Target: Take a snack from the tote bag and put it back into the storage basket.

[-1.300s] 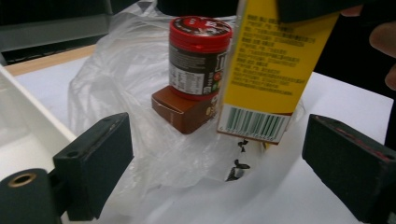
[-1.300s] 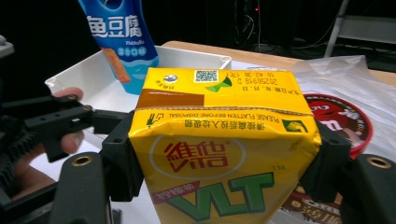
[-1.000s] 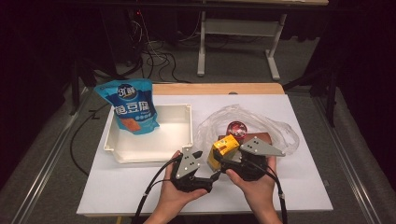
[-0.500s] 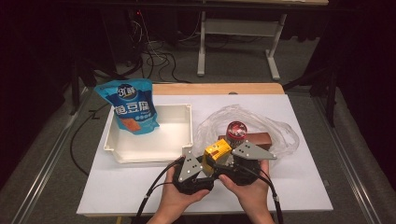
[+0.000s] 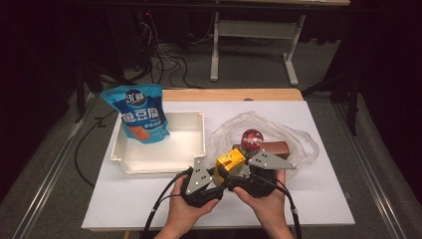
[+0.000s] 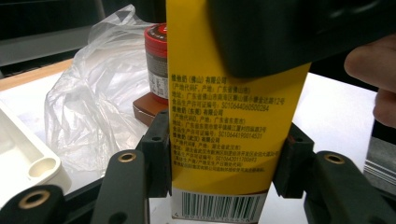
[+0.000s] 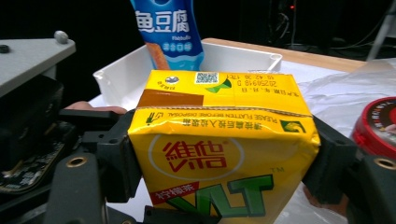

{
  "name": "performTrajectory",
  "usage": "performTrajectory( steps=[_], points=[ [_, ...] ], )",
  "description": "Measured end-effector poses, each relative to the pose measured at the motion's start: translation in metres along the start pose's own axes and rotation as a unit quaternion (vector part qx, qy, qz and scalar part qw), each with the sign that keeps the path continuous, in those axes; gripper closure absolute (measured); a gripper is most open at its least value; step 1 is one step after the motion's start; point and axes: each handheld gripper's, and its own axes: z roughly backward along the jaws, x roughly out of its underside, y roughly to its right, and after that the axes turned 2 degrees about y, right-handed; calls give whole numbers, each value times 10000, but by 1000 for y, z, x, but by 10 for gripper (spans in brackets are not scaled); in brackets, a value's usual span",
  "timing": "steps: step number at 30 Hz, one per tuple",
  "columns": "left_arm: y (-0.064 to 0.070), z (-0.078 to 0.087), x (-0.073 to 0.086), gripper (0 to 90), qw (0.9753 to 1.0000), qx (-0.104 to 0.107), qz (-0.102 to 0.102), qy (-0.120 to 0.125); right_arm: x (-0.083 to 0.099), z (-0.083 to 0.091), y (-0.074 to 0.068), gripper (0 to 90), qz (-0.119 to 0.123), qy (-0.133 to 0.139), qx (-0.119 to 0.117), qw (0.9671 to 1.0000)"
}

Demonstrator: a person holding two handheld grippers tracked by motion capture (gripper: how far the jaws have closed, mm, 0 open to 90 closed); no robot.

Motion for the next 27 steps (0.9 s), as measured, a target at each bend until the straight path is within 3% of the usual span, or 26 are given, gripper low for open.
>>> performTrajectory(
  steps=[3,10,18,27],
  points=[
    [-5,1,-3,506,10000,-41,30,-16,-2,4,2,253,-40,113,-104,9999],
    [-20,5,-19,506,9994,-224,148,216,-8,14,9,194,-35,421,-260,9988],
    [-41,15,-39,507,9974,-460,215,507,-7,19,25,179,-133,441,-78,9989],
    [-63,24,-55,507,9944,-737,202,727,3,22,41,160,-9,365,158,9992]
  ],
)
